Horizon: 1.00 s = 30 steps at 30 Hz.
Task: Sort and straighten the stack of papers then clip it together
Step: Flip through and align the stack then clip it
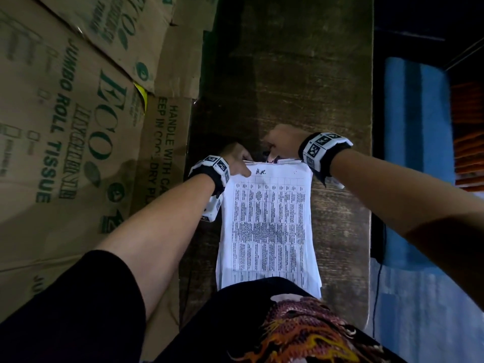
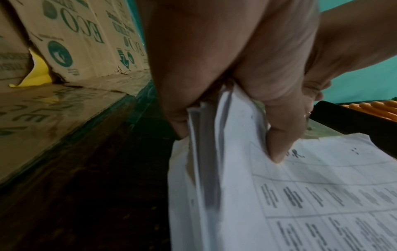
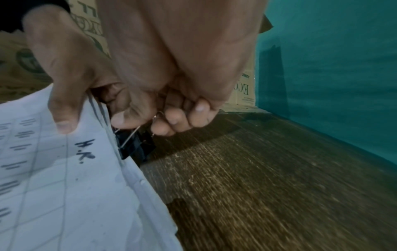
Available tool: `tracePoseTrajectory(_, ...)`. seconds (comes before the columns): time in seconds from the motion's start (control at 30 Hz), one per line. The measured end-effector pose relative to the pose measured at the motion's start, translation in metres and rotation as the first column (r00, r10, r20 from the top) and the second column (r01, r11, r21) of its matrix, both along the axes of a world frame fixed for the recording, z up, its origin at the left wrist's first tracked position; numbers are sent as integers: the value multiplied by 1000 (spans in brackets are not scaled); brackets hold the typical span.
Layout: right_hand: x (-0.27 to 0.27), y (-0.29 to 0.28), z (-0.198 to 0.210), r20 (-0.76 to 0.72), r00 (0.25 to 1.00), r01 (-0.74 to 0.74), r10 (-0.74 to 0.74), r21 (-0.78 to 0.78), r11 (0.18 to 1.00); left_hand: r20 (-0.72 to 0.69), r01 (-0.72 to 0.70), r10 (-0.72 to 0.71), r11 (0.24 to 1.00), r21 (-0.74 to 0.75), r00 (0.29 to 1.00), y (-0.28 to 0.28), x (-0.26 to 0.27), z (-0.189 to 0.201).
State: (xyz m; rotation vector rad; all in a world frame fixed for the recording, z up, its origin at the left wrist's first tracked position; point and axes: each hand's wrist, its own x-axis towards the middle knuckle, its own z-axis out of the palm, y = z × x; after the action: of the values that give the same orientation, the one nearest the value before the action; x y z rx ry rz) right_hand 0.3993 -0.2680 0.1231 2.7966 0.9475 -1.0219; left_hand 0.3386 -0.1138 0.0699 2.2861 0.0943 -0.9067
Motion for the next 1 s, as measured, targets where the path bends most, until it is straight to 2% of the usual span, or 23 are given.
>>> tracePoseTrajectory(0.3,-3,10,5,2,998,-55,56,-56,997,53,-46,49,997,-57,997,1,-6,0)
tracePoseTrajectory(0.73,-12,20,7,-1,977,-212,213,-101,972,33,-121,127,980,-156,991,2,-6,-3)
tracePoseTrajectory(1.0,-11,11,1,-15,983,-184,183,-100,978,4,-119,123,967,-227,992,6,-5,-5)
